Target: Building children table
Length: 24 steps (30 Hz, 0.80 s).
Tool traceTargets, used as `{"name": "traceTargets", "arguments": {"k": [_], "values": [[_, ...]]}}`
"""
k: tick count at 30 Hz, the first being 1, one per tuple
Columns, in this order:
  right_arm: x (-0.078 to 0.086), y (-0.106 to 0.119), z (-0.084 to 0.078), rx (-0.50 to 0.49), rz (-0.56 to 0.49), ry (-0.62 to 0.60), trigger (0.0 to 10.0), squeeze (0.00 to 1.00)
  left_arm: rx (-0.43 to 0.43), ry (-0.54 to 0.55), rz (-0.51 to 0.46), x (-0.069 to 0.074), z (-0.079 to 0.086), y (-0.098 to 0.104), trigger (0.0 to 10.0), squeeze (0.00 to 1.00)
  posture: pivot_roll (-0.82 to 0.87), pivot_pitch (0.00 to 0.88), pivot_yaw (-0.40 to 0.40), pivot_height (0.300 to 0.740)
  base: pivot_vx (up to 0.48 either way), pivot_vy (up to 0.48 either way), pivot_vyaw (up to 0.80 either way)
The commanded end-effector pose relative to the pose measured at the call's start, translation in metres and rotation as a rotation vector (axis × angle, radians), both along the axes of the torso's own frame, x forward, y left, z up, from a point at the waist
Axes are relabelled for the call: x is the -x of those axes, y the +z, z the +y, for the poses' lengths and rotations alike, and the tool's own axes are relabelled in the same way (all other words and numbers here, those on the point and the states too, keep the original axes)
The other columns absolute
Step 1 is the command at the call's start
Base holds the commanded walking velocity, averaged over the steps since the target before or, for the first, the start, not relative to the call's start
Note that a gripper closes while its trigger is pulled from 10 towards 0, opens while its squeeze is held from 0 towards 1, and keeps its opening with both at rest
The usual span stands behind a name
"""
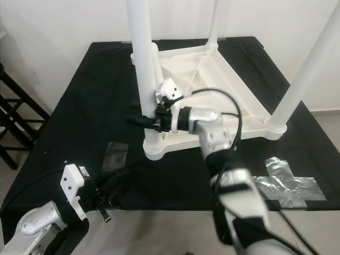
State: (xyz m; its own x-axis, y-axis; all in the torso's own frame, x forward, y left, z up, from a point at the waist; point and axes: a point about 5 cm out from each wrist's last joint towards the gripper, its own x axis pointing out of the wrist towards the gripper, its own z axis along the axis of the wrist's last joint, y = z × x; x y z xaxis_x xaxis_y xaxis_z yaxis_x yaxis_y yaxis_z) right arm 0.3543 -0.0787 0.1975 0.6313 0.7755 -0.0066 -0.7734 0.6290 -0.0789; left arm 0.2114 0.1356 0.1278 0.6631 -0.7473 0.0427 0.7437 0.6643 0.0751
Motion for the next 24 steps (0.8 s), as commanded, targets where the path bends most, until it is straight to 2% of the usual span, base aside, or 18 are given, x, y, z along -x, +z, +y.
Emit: {"name": "traceTargets", "arguments": {"k": [1,2,3,4,6,9,12,13,14,15,20,21,24], "values": [[0.014,-0.047,-0.006,0.051,0.188,-0.400,0.0,0.00,-0.001,0.007,0.008,0.002,0.002,-0.002,0.3,0.00,0.03,0.133,0.011,0.740,0.000,0.000,0.00],[0.014,-0.047,-0.006,0.051,0.188,-0.400,0.0,0.00,-0.001,0.007,0.008,0.002,0.002,-0.002,0.3,0.00,0.03,0.133,0.011,0.740,0.000,0.000,0.00],[0.025,-0.052,-0.004,0.030,0.220,-0.484,0.0,0.00,-0.004,0.005,0.008,0.002,0.003,-0.002,0.2,0.00,0.02,0.123,0.021,0.740,0.000,0.000,0.00],[0.030,-0.049,-0.001,0.014,0.209,-0.495,0.0,0.00,-0.005,0.005,0.009,0.001,0.003,-0.002,0.3,0.00,0.01,0.120,0.030,0.740,0.000,0.000,0.00],[0.031,-0.047,0.000,0.009,0.194,-0.488,0.0,0.00,-0.005,0.006,0.009,0.001,0.003,-0.002,0.3,0.00,0.01,0.120,0.030,0.740,0.000,0.000,0.00],[0.024,-0.040,-0.005,0.026,0.131,-0.514,0.0,0.00,-0.002,0.003,0.012,0.000,0.003,-0.003,0.2,0.00,0.01,0.116,0.032,0.740,0.000,0.000,0.00],[0.024,-0.041,-0.005,0.031,0.134,-0.502,0.0,0.00,-0.002,0.004,0.011,-0.001,0.003,-0.003,0.2,0.00,0.01,0.115,0.028,0.740,0.000,0.000,0.00],[0.025,-0.041,-0.004,0.038,0.135,-0.481,1.4,0.00,-0.001,0.006,0.011,-0.001,0.003,-0.003,0.2,0.00,0.01,0.114,0.029,0.740,0.000,0.000,0.00],[0.025,-0.041,-0.004,0.038,0.135,-0.481,1.4,0.00,-0.001,0.006,0.011,-0.001,0.003,-0.003,0.2,0.00,0.01,0.114,0.029,0.740,0.000,0.000,0.00],[0.025,-0.039,-0.004,0.043,0.136,-0.477,10.0,0.00,0.001,0.008,0.010,-0.001,0.004,-0.002,0.2,0.00,0.00,0.113,0.030,0.740,0.000,0.000,0.00],[0.027,-0.029,0.001,0.009,0.130,-0.438,10.0,0.00,0.003,0.011,0.008,-0.002,0.004,-0.002,0.2,0.00,0.00,0.112,0.030,0.740,0.000,0.000,0.00],[0.028,-0.022,0.006,-0.010,0.123,-0.385,10.0,1.00,0.002,0.010,0.009,-0.002,0.003,-0.002,0.2,0.00,0.01,0.111,0.033,0.740,0.000,0.000,0.00],[0.023,0.002,0.012,-0.049,0.055,-0.182,10.0,1.00,0.002,0.004,0.010,-0.002,0.002,-0.002,0.2,0.00,0.01,0.111,0.033,0.740,0.000,0.000,0.00]]}}
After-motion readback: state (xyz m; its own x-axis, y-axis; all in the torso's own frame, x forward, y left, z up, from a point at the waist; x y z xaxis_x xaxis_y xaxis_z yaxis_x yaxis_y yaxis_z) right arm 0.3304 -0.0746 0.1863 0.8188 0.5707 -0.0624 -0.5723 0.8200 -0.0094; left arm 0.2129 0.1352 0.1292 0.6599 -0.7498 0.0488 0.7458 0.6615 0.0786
